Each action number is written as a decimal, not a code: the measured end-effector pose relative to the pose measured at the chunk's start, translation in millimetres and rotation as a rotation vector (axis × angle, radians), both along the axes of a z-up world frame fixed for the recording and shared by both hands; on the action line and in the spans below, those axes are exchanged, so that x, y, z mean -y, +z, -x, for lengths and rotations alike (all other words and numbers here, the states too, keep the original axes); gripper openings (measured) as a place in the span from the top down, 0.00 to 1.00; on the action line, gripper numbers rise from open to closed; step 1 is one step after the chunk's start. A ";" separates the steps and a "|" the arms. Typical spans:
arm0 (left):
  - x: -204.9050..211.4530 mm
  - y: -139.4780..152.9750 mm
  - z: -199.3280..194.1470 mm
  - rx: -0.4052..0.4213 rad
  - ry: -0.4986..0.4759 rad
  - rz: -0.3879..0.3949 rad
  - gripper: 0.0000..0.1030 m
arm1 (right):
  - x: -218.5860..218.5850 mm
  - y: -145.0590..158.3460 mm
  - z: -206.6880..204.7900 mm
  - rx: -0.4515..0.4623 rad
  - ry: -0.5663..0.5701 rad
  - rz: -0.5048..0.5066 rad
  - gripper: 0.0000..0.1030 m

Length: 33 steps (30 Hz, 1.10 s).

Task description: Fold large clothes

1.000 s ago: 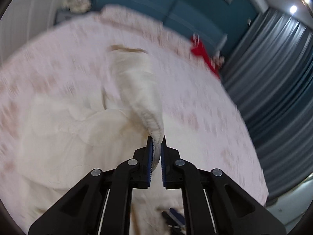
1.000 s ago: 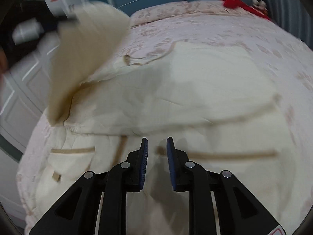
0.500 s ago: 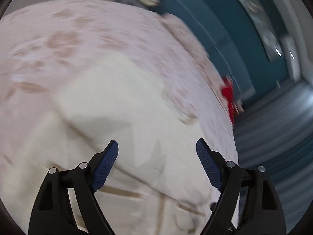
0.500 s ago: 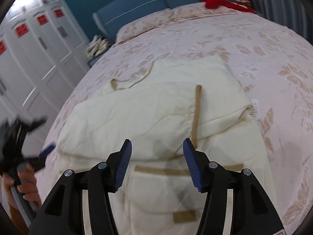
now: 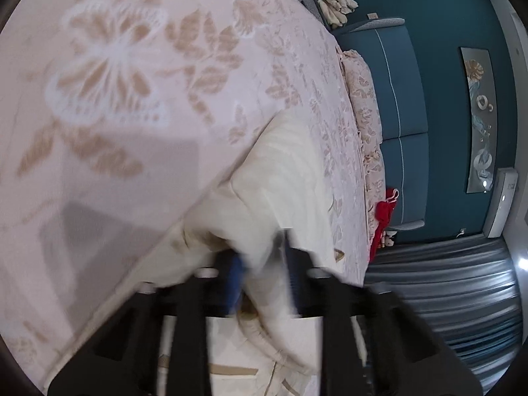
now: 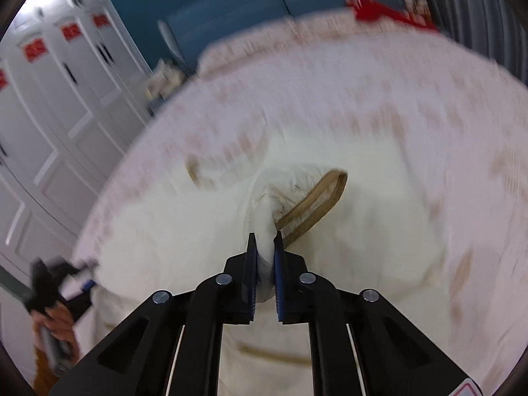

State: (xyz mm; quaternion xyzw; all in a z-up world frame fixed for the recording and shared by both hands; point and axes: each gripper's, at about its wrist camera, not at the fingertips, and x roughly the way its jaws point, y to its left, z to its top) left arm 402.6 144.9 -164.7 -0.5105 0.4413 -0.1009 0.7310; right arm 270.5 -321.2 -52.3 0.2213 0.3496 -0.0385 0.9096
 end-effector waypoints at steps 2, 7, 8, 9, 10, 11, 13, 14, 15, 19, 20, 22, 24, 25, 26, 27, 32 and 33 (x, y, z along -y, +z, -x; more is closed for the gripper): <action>1.1 12.6 0.5 0.045 0.001 -0.016 0.91 | 7.2 34.6 1.7 0.094 0.001 0.023 0.94; 25.1 29.9 21.0 0.139 -0.032 -0.234 0.94 | 17.9 19.4 -1.8 0.033 -0.021 0.147 0.95; 29.2 22.2 21.7 0.122 -0.039 -0.272 0.94 | 23.2 -5.9 -4.1 -0.034 -0.030 0.133 0.95; 35.7 7.6 21.2 0.084 -0.054 -0.314 0.94 | 26.4 -30.1 -4.9 -0.095 -0.034 0.131 0.95; 36.5 -2.3 23.2 0.064 -0.059 -0.336 0.94 | 26.8 -45.6 -4.8 -0.131 -0.035 0.135 0.95; 38.8 -12.0 24.9 0.048 -0.065 -0.362 0.94 | 27.3 -60.7 -3.0 -0.163 -0.035 0.139 0.95; 40.8 -19.7 28.3 0.050 -0.070 -0.398 0.94 | 26.7 -84.1 1.8 -0.198 -0.035 0.131 0.95; 41.6 -22.5 30.0 0.057 -0.075 -0.417 0.94 | 26.3 -90.9 2.7 -0.203 -0.035 0.127 0.95; 43.7 -24.6 30.8 0.065 -0.083 -0.440 0.94 | 25.7 -95.3 2.7 -0.207 -0.036 0.126 0.95; 49.7 -28.5 32.7 0.093 -0.104 -0.501 0.94 | 24.1 -111.5 0.2 -0.217 -0.037 0.122 0.95; 52.1 -30.2 34.2 0.106 -0.111 -0.526 0.93 | 23.1 -114.8 0.6 -0.216 -0.038 0.124 0.95; 57.4 -30.3 35.2 0.121 -0.118 -0.559 0.93 | 21.2 -119.2 1.7 -0.212 -0.042 0.128 0.95; 60.2 -29.9 35.3 0.129 -0.125 -0.580 0.92 | 21.1 -121.1 2.4 -0.205 -0.037 0.127 0.95; 61.1 -28.9 35.1 0.131 -0.126 -0.586 0.91 | 22.5 -120.9 0.0 -0.204 -0.033 0.113 0.94; 62.1 -27.0 35.0 0.135 -0.127 -0.592 0.91 | 25.9 -119.7 -3.1 -0.204 -0.031 0.083 0.94; 62.3 -23.0 35.2 0.138 -0.142 -0.608 0.90 | 32.5 -115.9 -1.5 -0.207 -0.034 0.040 0.92; 48.0 30.7 58.1 0.188 -0.189 -0.775 0.66 | 40.3 -57.3 34.1 -0.163 -0.147 0.051 0.69; 44.1 42.7 64.5 0.202 -0.182 -0.808 0.62 | 34.8 -40.6 43.0 -0.138 -0.157 0.088 0.69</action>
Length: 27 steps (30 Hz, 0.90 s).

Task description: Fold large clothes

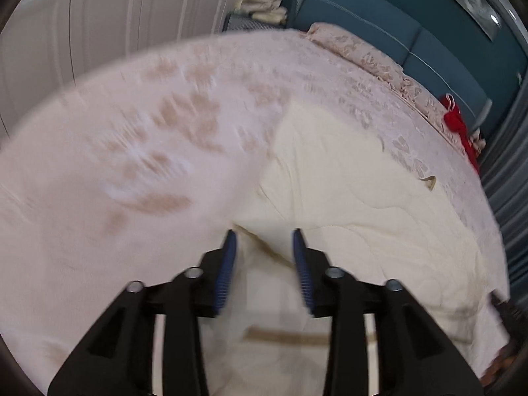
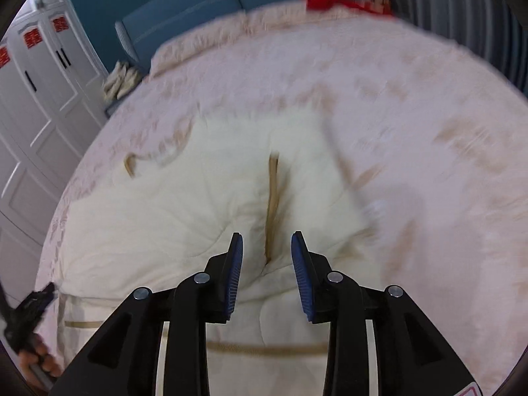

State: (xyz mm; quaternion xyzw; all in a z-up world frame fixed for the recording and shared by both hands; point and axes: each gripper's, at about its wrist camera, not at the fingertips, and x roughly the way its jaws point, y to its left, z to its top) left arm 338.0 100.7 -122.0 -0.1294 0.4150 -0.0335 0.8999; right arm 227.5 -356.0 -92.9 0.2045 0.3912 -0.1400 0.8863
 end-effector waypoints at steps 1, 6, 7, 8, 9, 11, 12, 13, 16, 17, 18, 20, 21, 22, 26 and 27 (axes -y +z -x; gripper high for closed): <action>-4.6 16.9 6.9 0.029 0.014 -0.042 0.62 | -5.6 10.5 4.8 0.020 0.002 0.019 0.69; 27.1 70.9 6.6 0.131 -0.055 -0.057 0.62 | -70.9 38.9 -17.6 0.098 0.154 -0.001 0.70; 40.9 71.6 3.7 0.131 -0.086 -0.055 0.62 | -82.6 36.7 -25.1 0.094 0.182 0.001 0.71; 58.6 67.1 -1.3 0.119 -0.127 -0.066 0.62 | -97.9 30.9 -35.6 0.085 0.217 0.004 0.74; 71.4 60.7 -6.4 0.102 -0.154 -0.082 0.62 | -110.3 22.9 -44.8 0.070 0.247 -0.005 0.75; 97.0 38.4 -15.6 0.055 -0.194 -0.114 0.62 | -125.5 7.2 -57.1 0.037 0.273 -0.011 0.75; 103.0 28.4 -17.7 0.036 -0.202 -0.119 0.62 | -132.4 -1.9 -61.5 0.015 0.280 0.003 0.76; 108.2 16.8 -18.6 0.013 -0.203 -0.128 0.63 | -136.5 -8.9 -63.9 -0.001 0.286 0.013 0.76; 115.6 -14.3 -20.6 -0.043 -0.200 -0.149 0.65 | -147.9 -36.9 -64.2 -0.062 0.307 0.023 0.76; 116.1 -21.7 -19.9 -0.044 -0.198 -0.154 0.65 | -150.5 -47.3 -63.4 -0.082 0.311 0.024 0.76; 116.4 -27.5 -18.2 -0.041 -0.197 -0.161 0.64 | -151.7 -52.7 -63.9 -0.089 0.313 0.027 0.77; 117.3 -36.3 -14.4 -0.028 -0.207 -0.184 0.64 | -153.7 -63.9 -59.8 -0.083 0.320 0.044 0.79; 118.1 -39.5 -14.2 -0.022 -0.209 -0.194 0.64 | -154.9 -67.5 -57.9 -0.075 0.325 0.055 0.79; 118.5 -41.7 -12.3 -0.014 -0.208 -0.200 0.64 | -155.5 -69.8 -57.0 -0.072 0.326 0.059 0.79; 122.2 -50.2 -6.8 0.019 -0.198 -0.225 0.64 | -158.9 -77.6 -54.3 -0.058 0.325 0.092 0.79; 122.7 -51.7 -5.5 0.026 -0.196 -0.230 0.64 | -160.4 -78.9 -52.8 -0.051 0.325 0.100 0.79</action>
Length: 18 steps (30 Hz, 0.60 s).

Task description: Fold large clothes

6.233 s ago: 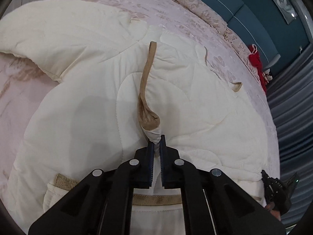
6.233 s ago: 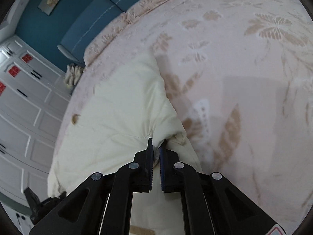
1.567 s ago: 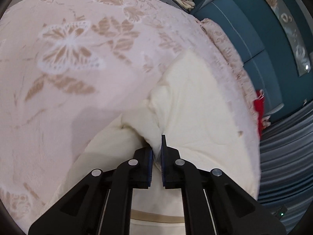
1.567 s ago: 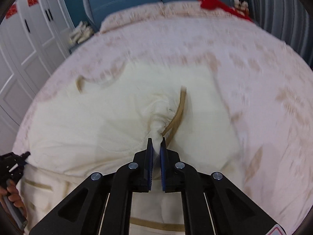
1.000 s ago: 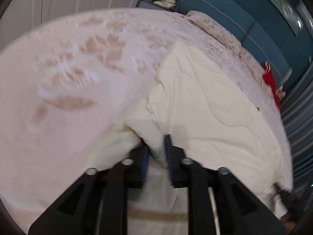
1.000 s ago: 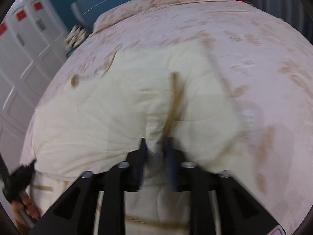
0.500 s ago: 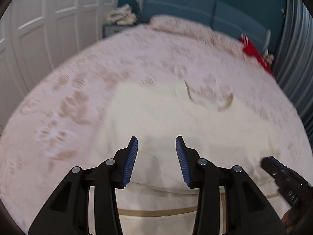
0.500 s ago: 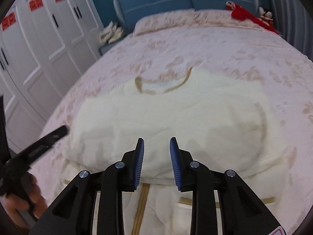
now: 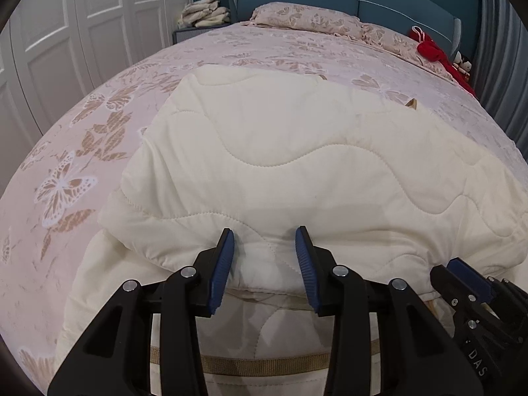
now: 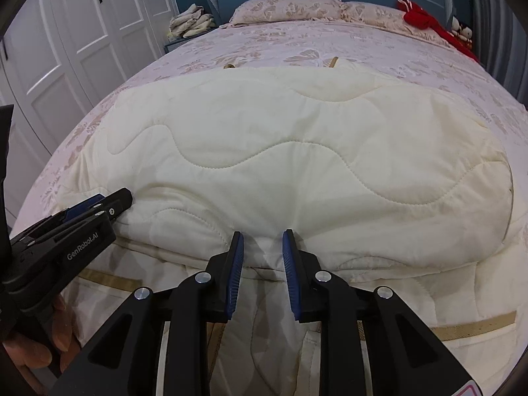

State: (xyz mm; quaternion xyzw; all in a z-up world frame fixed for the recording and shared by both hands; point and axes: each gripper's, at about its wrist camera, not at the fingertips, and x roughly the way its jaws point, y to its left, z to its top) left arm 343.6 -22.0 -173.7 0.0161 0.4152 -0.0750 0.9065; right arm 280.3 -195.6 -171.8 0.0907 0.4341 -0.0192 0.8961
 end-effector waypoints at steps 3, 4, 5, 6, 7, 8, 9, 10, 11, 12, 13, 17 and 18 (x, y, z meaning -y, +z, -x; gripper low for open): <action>1.4 -1.8 1.3 0.018 0.002 -0.010 0.64 | -0.8 -3.1 0.8 0.015 -0.001 0.002 0.79; 1.4 -3.0 1.5 0.023 0.002 -0.011 0.64 | 0.2 -3.3 -0.9 0.018 -0.002 0.001 0.79; 2.0 -4.4 1.9 0.028 0.003 -0.015 0.64 | 0.7 -4.1 -1.3 0.022 -0.002 0.000 0.80; 2.8 -5.1 2.0 0.033 0.003 -0.020 0.64 | 0.2 -5.1 -1.6 0.024 -0.004 0.000 0.80; 4.4 -5.7 3.0 0.037 0.004 -0.025 0.64 | -0.2 -6.0 -1.1 0.028 -0.005 0.000 0.80; 5.0 -6.3 2.8 0.039 0.004 -0.029 0.64 | -0.6 -6.7 -0.7 0.032 -0.006 0.001 0.80; 6.1 -7.1 2.9 0.043 0.005 -0.035 0.64 | -0.5 -7.4 -0.5 0.035 -0.007 0.000 0.80; 6.8 -7.8 3.1 0.045 0.006 -0.039 0.64 | -0.4 -7.5 -0.3 0.037 -0.007 0.001 0.80; 7.3 -8.3 3.3 0.049 0.007 -0.042 0.64 | -0.2 -8.0 -0.1 0.040 -0.008 -0.002 0.80; 7.3 -8.9 3.0 0.051 0.008 -0.043 0.64 | 0.0 -8.5 0.6 0.043 -0.009 -0.005 0.80; 7.5 -9.5 3.0 0.054 0.008 -0.044 0.64 | -0.2 -8.6 0.6 0.043 -0.009 -0.006 0.80; 9.7 -10.9 3.5 0.064 0.011 -0.060 0.64 | 0.3 -9.5 1.1 0.050 -0.012 -0.005 0.80; 10.5 -11.1 4.0 0.064 0.012 -0.063 0.64 | 0.0 -9.5 0.8 0.049 -0.012 -0.002 0.80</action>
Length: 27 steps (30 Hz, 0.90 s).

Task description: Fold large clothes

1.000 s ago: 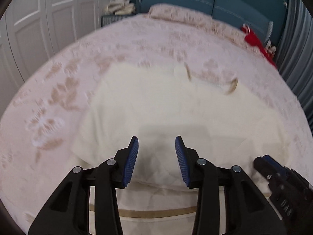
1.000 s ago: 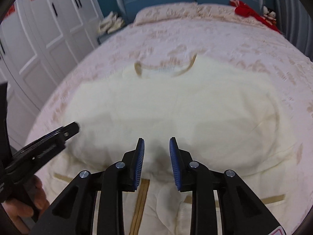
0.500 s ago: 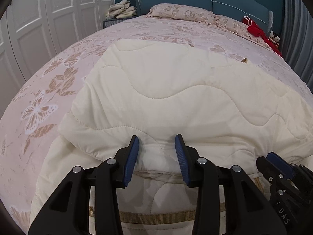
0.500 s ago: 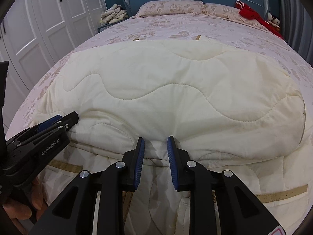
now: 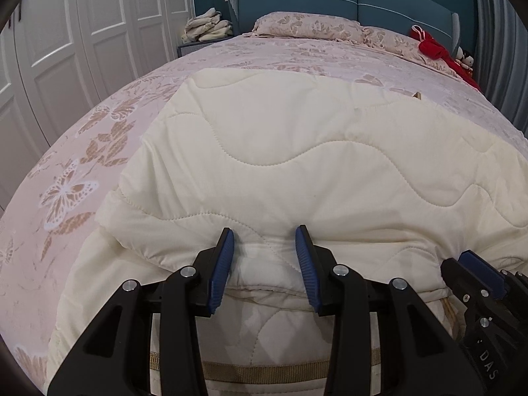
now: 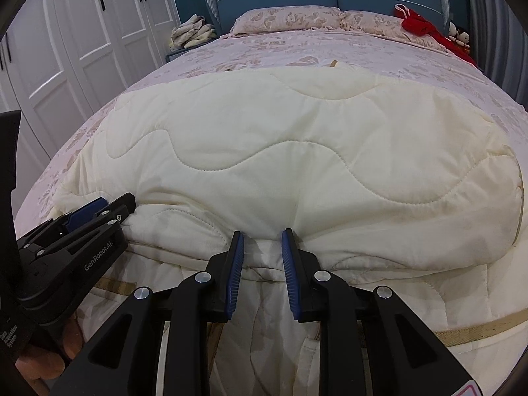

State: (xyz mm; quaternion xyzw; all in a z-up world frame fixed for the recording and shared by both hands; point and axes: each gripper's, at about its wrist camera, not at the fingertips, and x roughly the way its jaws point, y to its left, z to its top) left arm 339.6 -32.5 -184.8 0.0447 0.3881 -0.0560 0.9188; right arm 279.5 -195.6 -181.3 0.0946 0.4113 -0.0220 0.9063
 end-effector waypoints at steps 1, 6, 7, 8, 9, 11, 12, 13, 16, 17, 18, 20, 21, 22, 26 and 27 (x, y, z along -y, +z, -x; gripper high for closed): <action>0.4 0.1 0.0 0.000 0.000 -0.002 0.64 | -0.3 0.2 -0.2 0.000 0.000 0.002 0.80; -1.5 5.8 -1.8 -0.017 -0.004 0.009 0.64 | -1.8 3.0 -1.9 -0.018 0.001 0.007 0.80; -2.7 6.1 -1.9 -0.019 -0.005 0.016 0.64 | -1.2 3.3 -1.7 -0.021 0.002 0.002 0.80; -3.4 6.0 -2.2 -0.022 -0.005 0.021 0.64 | -1.2 3.6 -2.3 -0.023 0.001 0.003 0.80; -2.7 6.2 -2.6 -0.025 -0.005 0.015 0.64 | -3.1 3.7 -2.9 -0.027 0.000 0.016 0.80; 1.8 6.1 -1.7 -0.021 -0.004 -0.015 0.64 | -7.5 4.7 -4.4 -0.032 -0.001 0.048 0.80; 4.0 7.8 -1.7 -0.022 -0.003 -0.034 0.64 | -9.6 6.0 -5.5 -0.039 0.000 0.061 0.80; 4.0 10.5 -2.1 -0.026 -0.005 -0.038 0.64 | -10.7 7.8 -6.2 -0.047 0.002 0.066 0.80; -6.6 31.1 -2.3 -0.047 -0.019 0.014 0.63 | -3.2 27.8 -6.9 -0.080 0.030 0.022 0.77; -17.8 45.8 -3.4 -0.035 -0.021 0.058 0.62 | 1.7 36.1 -4.8 -0.072 0.037 -0.006 0.75; -25.5 55.0 -5.6 -0.022 -0.017 0.086 0.57 | 6.2 44.1 -2.2 -0.055 0.039 -0.028 0.73; -49.3 82.4 -21.8 0.014 0.001 0.166 0.47 | 18.8 68.3 -1.8 0.002 0.040 -0.060 0.70; -55.9 90.7 -31.7 0.016 0.017 0.190 0.46 | 24.1 77.3 -6.2 0.019 0.034 -0.068 0.66; -63.8 99.3 -47.8 0.007 0.034 0.220 0.46 | 32.6 88.3 -19.2 0.030 0.021 -0.097 0.64; -76.9 112.6 -118.0 -0.043 0.099 0.280 0.46 | 50.3 105.4 -76.8 0.054 -0.018 -0.232 0.61; -75.3 112.9 -129.7 -0.047 0.111 0.269 0.46 | 50.3 105.1 -96.9 0.050 -0.021 -0.258 0.59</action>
